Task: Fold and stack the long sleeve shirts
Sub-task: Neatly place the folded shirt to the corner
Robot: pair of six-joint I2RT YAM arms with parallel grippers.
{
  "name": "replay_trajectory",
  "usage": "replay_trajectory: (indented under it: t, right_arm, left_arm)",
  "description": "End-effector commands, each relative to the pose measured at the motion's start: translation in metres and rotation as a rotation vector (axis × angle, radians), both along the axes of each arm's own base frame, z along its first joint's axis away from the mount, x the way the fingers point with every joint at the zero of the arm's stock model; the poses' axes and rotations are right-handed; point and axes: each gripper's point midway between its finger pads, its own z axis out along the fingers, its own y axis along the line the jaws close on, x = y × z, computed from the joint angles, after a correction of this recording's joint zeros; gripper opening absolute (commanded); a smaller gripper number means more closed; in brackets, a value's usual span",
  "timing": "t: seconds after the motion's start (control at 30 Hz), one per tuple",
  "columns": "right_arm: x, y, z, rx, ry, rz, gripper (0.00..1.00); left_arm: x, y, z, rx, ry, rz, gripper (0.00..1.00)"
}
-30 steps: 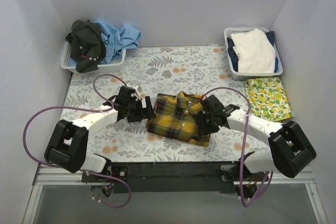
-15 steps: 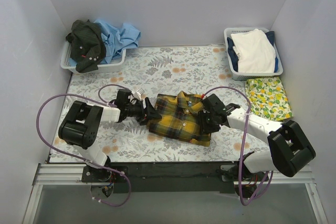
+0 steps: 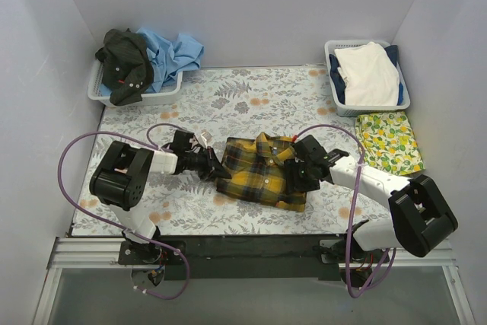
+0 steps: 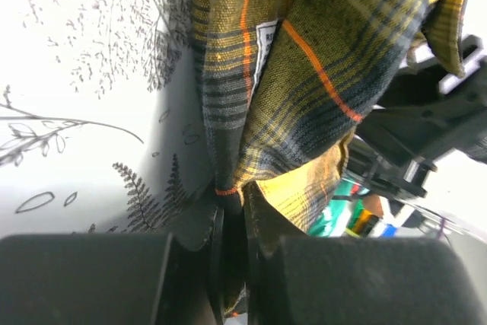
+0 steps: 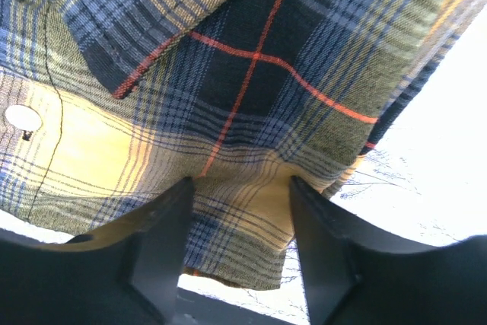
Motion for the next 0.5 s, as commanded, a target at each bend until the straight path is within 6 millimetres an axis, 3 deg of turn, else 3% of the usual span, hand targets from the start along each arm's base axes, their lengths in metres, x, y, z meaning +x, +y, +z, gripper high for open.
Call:
replay_trajectory:
  t: [0.0, 0.07, 0.13, 0.3, 0.4, 0.47]
  right_arm:
    - [0.017, -0.01, 0.018, -0.038, -0.087, -0.035, 0.69]
    - [0.026, -0.006, 0.034, -0.011, -0.139, -0.042, 0.74]
    - [0.033, -0.004, 0.045, 0.001, -0.175, -0.056, 0.76]
    - [0.06, 0.001, 0.088, 0.039, -0.295, -0.108, 0.77]
    - [0.075, 0.003, 0.104, 0.045, -0.339, -0.123, 0.77]
    - [0.081, 0.003, 0.104, 0.03, -0.334, -0.11, 0.77]
  left_arm:
    - [0.016, 0.026, -0.02, 0.258, -0.041, 0.024, 0.0]
    - [0.03, 0.034, -0.017, 0.332, -0.085, 0.035, 0.0]
    - [0.033, 0.055, -0.024, 0.468, -0.093, 0.046, 0.0]
    - [0.048, 0.1, -0.017, 0.739, -0.127, 0.113, 0.0]
    - [0.053, 0.131, -0.014, 0.889, -0.146, 0.156, 0.0]
    - [0.055, 0.152, -0.012, 0.977, -0.136, 0.193, 0.0]
